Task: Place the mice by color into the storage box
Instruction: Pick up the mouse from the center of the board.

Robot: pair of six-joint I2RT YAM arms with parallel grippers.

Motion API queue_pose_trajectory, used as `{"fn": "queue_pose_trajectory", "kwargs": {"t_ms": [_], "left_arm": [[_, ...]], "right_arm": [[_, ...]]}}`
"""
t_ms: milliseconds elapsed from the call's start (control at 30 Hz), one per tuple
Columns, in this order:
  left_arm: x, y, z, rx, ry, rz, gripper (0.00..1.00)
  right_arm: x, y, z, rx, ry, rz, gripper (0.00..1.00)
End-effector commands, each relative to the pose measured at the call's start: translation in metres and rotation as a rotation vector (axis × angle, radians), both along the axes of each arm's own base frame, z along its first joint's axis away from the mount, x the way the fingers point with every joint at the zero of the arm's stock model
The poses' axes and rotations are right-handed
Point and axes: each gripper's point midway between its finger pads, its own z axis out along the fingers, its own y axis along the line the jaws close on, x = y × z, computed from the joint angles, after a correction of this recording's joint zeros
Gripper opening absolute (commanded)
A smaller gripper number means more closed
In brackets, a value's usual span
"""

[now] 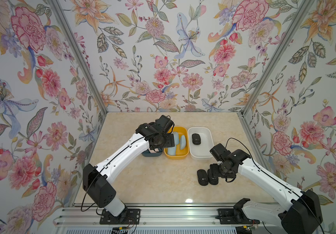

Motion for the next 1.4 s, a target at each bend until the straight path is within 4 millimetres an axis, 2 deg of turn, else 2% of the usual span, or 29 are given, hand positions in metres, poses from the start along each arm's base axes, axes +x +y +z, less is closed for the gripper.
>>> {"fn": "queue_pose_trajectory", "kwargs": {"t_ms": [0,200,533,933,1367], "left_arm": [[-0.002,0.005,0.004,0.006,-0.029,0.024,0.87],[-0.001,0.004,0.001,0.004,-0.023,0.029,0.87],[0.001,0.004,0.001,0.006,-0.027,0.036,0.87],[0.001,0.005,0.000,0.005,-0.021,0.043,0.87],[-0.002,0.009,0.006,-0.006,-0.036,0.059,0.87]], "right_arm": [[-0.007,0.002,-0.013,0.008,0.042,-0.030,0.78],[-0.007,0.007,-0.031,0.013,0.076,-0.028,0.78],[0.002,0.016,-0.051,0.009,0.110,-0.012,0.78],[0.001,0.004,-0.074,0.026,0.169,-0.075,0.77],[0.011,0.008,-0.085,0.032,0.185,-0.058,0.75]]}}
